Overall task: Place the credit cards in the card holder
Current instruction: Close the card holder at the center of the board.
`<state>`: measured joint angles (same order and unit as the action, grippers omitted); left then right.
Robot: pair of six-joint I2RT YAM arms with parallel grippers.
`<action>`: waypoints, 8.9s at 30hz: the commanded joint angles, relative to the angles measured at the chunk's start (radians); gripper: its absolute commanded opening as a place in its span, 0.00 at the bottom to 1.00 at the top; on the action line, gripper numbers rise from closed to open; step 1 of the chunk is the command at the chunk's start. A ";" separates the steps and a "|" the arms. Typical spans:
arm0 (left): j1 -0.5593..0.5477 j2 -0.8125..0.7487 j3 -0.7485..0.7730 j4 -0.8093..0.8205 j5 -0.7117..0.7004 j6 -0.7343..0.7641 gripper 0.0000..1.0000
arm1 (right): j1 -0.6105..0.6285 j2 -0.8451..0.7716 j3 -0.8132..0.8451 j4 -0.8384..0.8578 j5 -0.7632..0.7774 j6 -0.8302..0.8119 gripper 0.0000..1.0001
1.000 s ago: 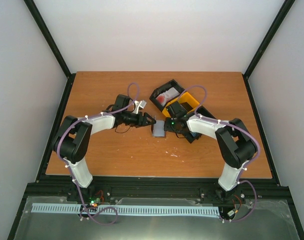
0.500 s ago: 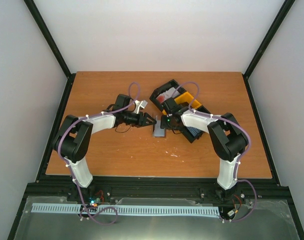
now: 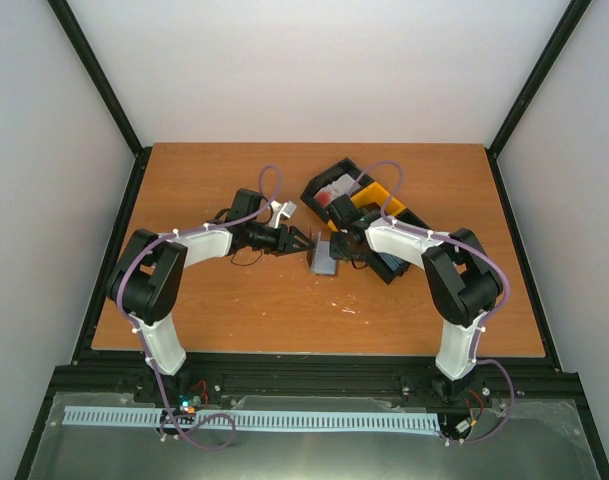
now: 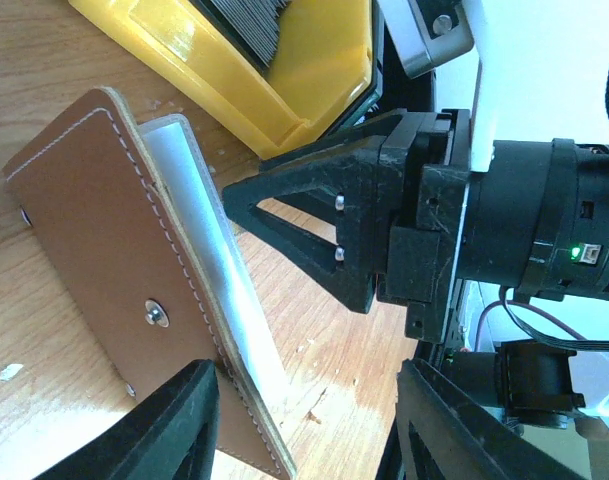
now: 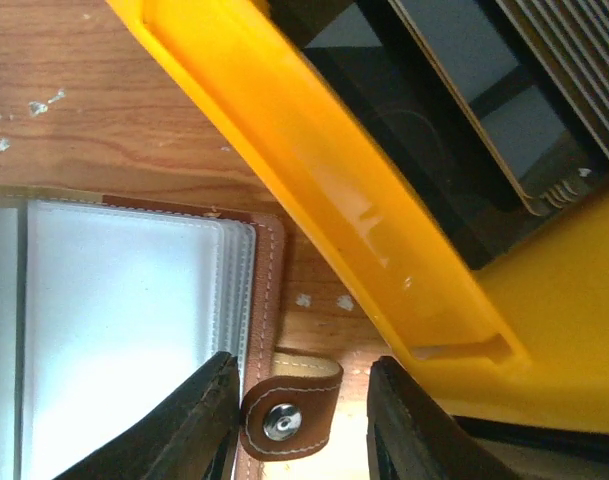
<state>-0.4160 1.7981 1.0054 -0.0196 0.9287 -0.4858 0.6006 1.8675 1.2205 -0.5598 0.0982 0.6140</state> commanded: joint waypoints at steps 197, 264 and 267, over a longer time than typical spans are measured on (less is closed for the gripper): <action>-0.127 0.233 0.122 -0.471 -0.564 -0.090 0.34 | 0.119 0.060 0.148 -0.149 -0.146 -0.064 0.44; -0.127 0.224 0.120 -0.437 -0.499 -0.076 0.30 | 0.109 0.071 0.130 -0.133 -0.168 -0.057 0.07; -0.126 0.226 0.122 -0.438 -0.497 -0.076 0.30 | 0.110 0.065 0.126 -0.137 -0.152 -0.071 0.07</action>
<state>-0.5285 1.9438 1.1679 -0.3962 0.4801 -0.5869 0.7029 1.9205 1.3231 -0.6720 -0.1024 0.5728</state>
